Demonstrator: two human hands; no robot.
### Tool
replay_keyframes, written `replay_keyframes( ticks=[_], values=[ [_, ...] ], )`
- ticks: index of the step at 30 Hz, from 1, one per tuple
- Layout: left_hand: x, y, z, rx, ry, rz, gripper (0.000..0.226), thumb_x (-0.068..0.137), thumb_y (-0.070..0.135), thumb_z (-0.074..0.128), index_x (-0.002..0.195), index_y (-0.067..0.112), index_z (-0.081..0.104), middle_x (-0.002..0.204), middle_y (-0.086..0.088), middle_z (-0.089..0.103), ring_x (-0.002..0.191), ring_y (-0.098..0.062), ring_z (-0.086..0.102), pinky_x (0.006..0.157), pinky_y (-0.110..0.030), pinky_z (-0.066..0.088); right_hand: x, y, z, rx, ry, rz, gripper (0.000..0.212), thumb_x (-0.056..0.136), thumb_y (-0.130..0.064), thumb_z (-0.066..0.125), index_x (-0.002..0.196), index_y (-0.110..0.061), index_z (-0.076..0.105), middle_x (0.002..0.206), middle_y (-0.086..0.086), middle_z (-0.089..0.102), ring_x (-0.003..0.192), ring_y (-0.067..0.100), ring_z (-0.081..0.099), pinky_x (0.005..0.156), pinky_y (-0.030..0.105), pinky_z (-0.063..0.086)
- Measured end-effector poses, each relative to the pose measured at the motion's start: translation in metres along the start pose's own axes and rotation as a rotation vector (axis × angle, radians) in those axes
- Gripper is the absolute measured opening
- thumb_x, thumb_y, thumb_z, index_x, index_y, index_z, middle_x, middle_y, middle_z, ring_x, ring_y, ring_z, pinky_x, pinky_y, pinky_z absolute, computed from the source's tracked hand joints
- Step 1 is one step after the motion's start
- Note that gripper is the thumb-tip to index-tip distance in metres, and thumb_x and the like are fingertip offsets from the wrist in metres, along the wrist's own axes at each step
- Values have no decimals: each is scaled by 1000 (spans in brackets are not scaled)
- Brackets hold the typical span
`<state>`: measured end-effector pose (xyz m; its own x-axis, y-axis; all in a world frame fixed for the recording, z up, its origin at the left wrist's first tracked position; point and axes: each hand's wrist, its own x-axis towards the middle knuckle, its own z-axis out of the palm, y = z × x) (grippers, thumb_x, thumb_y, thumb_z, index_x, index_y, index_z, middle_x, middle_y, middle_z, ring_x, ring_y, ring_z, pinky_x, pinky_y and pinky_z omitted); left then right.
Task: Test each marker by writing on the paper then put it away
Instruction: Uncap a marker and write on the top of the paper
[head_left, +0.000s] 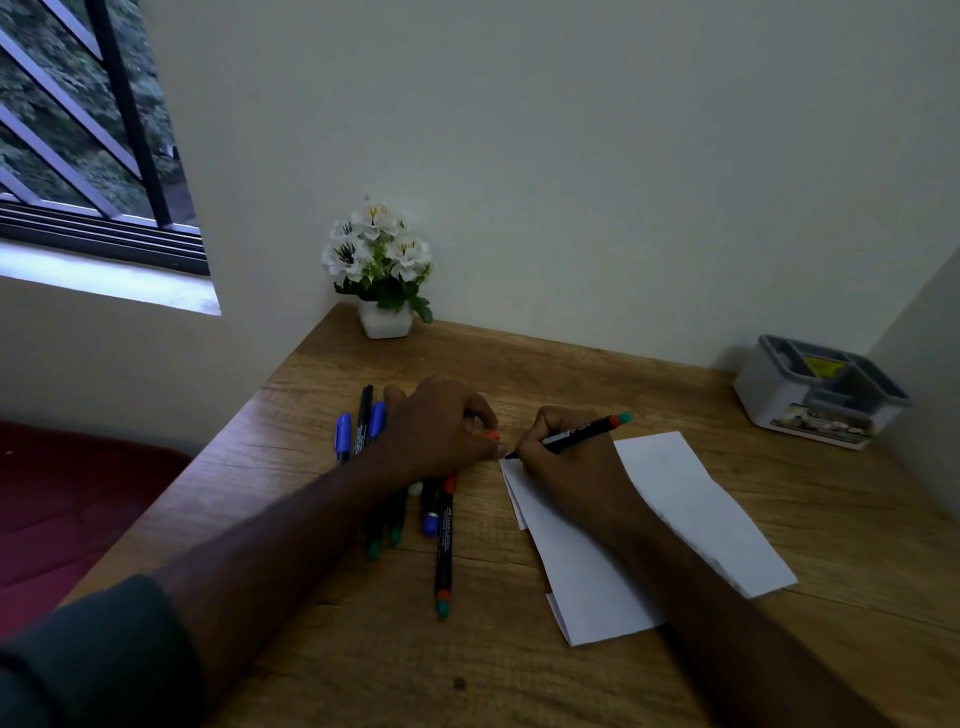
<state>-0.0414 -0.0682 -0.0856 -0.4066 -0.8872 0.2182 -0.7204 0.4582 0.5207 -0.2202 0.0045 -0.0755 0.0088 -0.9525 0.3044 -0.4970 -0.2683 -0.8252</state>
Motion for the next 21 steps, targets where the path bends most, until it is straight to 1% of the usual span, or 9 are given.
replay_keyframes(
  ticks=[2, 5, 9, 10, 13, 14, 16, 17, 21],
  values=[
    [0, 0, 2, 17, 4, -2, 56, 56, 75, 52, 93, 39, 72, 85, 21, 61, 105, -13, 58, 94, -56, 42, 0, -1, 0, 0, -2, 4, 27, 82, -7, 68, 60, -18, 59, 61, -9, 60, 60, 2, 56, 55, 15, 44],
    [1, -2, 4, -10, 7, -1, 59, 55, 77, 50, 93, 37, 72, 87, 21, 63, 104, -12, 58, 93, -55, 44, 0, -2, -1, 8, 2, 8, 29, 82, -3, 66, 58, -17, 58, 59, -12, 61, 59, -1, 57, 54, 13, 43],
    [2, -3, 4, 18, 2, 2, 61, 55, 78, 49, 95, 38, 71, 104, 18, 68, 112, -10, 55, 98, -55, 39, 1, 0, 0, -24, -11, 3, 31, 83, -1, 66, 58, -17, 57, 55, -16, 59, 56, -2, 56, 52, 12, 41],
    [2, -2, 4, 21, 1, 2, 59, 56, 77, 51, 95, 38, 71, 103, 18, 67, 112, -10, 54, 98, -56, 38, 1, 1, 1, -31, -10, 5, 31, 82, -2, 67, 57, -17, 57, 55, -15, 58, 55, -1, 55, 51, 13, 41],
    [1, -3, 3, -2, -4, 1, 62, 55, 78, 50, 96, 37, 72, 85, 22, 60, 109, -13, 54, 99, -56, 38, 2, 2, 1, -22, -9, 12, 28, 81, -5, 69, 58, -15, 57, 57, -9, 57, 54, 2, 52, 51, 15, 40],
    [1, -2, 3, -2, -8, 1, 60, 57, 76, 52, 96, 37, 72, 88, 21, 61, 111, -13, 53, 99, -56, 38, 2, 2, 1, -19, -9, 14, 27, 81, -6, 70, 59, -14, 57, 57, -8, 57, 55, 2, 52, 50, 15, 40],
    [0, -1, 3, 11, -2, 2, 50, 62, 70, 62, 98, 36, 72, 104, 17, 66, 117, -14, 49, 100, -56, 37, 2, 2, 1, -15, -6, 13, 26, 81, -7, 70, 59, -14, 57, 59, -6, 58, 55, 2, 52, 50, 15, 40],
    [-1, 0, 2, 11, 2, 2, 47, 64, 67, 65, 99, 35, 72, 109, 16, 66, 118, -14, 48, 100, -56, 36, 2, 2, 1, -13, -5, 14, 26, 81, -8, 71, 59, -15, 57, 59, -5, 59, 55, 2, 52, 50, 16, 40],
    [-2, 2, 2, 5, 0, -9, 43, 67, 64, 69, 99, 35, 71, 109, 16, 64, 116, -13, 48, 99, -56, 37, 2, 1, 1, -36, 3, 21, 29, 81, -9, 70, 58, -15, 54, 57, -6, 57, 54, 3, 50, 50, 16, 39]
  ],
)
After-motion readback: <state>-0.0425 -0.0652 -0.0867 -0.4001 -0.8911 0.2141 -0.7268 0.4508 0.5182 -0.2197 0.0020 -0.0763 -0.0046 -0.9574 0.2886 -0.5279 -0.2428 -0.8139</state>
